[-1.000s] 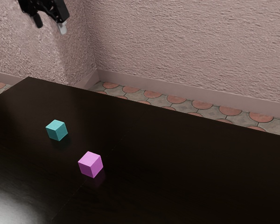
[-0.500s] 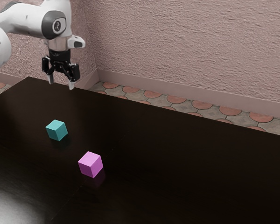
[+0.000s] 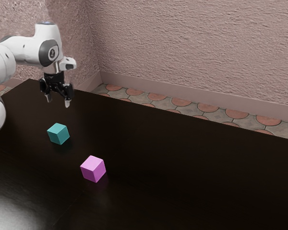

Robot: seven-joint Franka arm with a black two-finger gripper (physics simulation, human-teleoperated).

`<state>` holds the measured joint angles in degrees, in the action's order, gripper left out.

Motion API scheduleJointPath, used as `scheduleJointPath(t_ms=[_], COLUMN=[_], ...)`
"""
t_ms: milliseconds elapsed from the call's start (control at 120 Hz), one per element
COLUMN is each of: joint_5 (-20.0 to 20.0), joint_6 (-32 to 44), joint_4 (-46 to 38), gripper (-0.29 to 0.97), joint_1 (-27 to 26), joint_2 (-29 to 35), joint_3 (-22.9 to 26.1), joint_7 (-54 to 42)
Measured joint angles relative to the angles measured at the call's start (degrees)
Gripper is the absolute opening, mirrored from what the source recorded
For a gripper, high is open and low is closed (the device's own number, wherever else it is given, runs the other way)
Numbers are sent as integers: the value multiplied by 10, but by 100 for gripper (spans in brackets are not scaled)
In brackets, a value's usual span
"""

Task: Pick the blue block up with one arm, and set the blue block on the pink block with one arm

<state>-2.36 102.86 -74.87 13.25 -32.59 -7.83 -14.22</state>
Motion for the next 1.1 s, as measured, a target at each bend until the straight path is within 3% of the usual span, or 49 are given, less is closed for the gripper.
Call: scheduleJointPath(t_ms=[158,417,1100], joint_5=[27,36,38], joint_6=[65,160,234], joint_4=[-98,-213,-219], gripper=[68,68,68], joint_1=[0,1,10], joint_2=[25,68,16], joint_3=[-8,-27,-40], joint_7=[-35,-79,-156])
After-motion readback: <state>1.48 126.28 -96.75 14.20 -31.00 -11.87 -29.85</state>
